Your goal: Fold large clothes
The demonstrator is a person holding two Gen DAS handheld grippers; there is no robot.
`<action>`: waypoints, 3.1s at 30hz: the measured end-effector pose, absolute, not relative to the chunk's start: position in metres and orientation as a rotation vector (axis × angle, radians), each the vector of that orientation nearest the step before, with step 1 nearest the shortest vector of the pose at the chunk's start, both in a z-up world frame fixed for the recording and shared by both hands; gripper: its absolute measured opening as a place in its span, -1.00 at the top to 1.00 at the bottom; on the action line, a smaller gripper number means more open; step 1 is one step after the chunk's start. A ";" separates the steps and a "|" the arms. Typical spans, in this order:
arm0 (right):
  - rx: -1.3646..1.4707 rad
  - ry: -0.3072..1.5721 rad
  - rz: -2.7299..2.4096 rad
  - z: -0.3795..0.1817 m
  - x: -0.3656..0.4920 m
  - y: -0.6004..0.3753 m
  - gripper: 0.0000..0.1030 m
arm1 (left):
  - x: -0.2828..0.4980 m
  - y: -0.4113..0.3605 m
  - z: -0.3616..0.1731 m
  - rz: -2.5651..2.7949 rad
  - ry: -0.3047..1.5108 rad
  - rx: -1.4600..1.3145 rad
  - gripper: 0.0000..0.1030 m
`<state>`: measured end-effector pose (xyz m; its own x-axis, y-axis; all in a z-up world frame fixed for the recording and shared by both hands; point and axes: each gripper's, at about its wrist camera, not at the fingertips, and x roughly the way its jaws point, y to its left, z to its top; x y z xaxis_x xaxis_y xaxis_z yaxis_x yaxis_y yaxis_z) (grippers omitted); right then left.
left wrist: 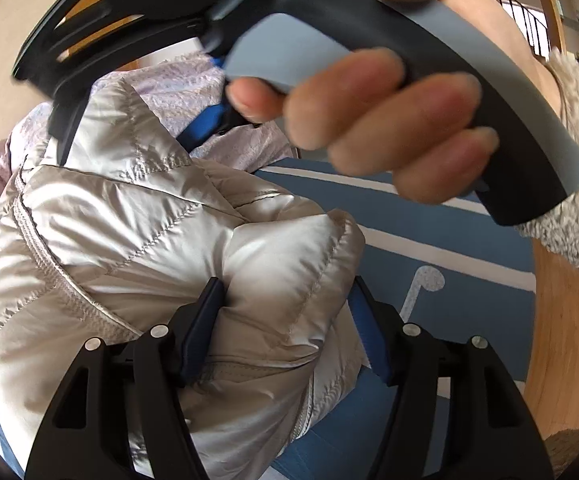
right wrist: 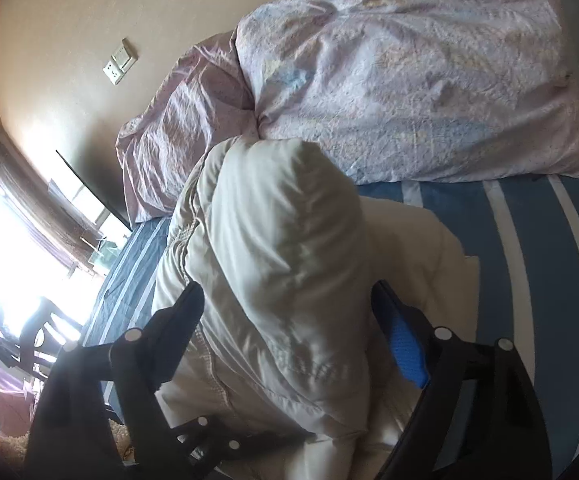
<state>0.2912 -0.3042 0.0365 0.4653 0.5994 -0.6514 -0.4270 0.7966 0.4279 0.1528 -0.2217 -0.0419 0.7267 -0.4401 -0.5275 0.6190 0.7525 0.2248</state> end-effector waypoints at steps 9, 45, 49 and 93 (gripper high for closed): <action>0.274 0.893 0.586 0.026 0.291 -0.324 0.66 | 0.141 -0.230 -0.042 -0.609 0.466 0.473 -0.26; 0.413 0.893 0.473 -0.045 0.290 -0.363 0.62 | 0.260 -0.095 0.004 -0.255 0.723 0.166 -0.60; 0.413 0.895 0.465 -0.051 0.293 -0.363 0.62 | 0.256 -0.103 -0.006 -0.226 0.707 0.200 -0.60; 0.561 0.834 0.388 -0.041 0.302 -0.385 -0.04 | 0.259 -0.111 -0.029 -0.176 0.614 0.222 -0.68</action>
